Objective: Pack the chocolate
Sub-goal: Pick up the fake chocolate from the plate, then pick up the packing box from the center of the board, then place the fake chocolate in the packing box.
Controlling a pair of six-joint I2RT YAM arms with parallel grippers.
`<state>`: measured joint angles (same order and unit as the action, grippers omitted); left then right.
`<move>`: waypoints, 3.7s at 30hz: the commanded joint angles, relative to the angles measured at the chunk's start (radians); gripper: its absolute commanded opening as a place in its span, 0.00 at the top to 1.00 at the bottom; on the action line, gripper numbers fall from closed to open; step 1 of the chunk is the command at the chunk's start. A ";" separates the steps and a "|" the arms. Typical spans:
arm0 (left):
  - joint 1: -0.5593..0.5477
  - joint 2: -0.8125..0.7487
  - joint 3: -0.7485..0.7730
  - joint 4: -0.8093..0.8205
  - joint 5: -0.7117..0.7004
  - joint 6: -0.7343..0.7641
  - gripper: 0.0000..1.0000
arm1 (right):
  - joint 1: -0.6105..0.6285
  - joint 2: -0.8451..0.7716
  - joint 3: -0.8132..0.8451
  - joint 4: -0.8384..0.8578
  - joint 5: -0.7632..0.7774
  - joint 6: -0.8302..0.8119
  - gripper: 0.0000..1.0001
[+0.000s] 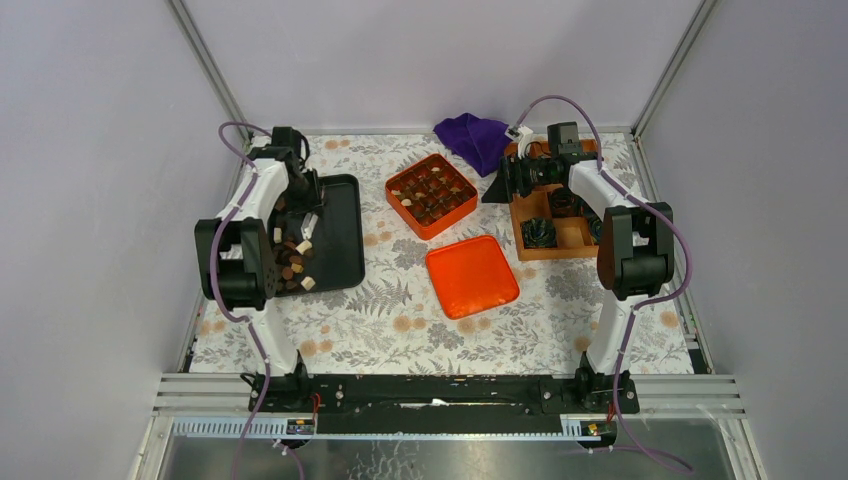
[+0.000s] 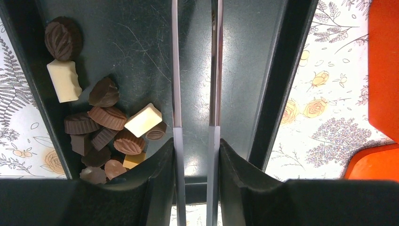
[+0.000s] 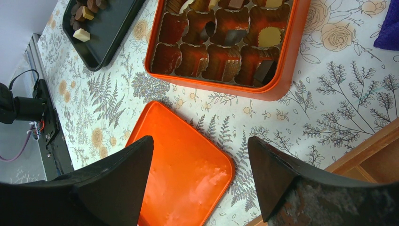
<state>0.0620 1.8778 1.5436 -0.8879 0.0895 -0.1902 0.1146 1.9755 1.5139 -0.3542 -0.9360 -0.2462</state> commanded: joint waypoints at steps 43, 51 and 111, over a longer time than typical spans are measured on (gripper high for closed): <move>-0.206 -0.639 -0.586 0.633 0.488 -0.351 1.00 | 0.215 0.450 0.672 -0.178 0.547 -0.167 0.28; -0.228 -0.615 -0.575 0.642 0.483 -0.344 1.00 | 0.230 0.484 0.663 -0.140 0.558 -0.162 0.47; -0.543 -0.523 -0.412 0.736 0.164 -0.198 0.99 | 0.329 0.070 0.489 0.222 0.591 -0.305 1.00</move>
<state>-0.4679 1.3285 1.0840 -0.2428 0.2787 -0.4007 0.4316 2.1242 1.9896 -0.2146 -0.3008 -0.5926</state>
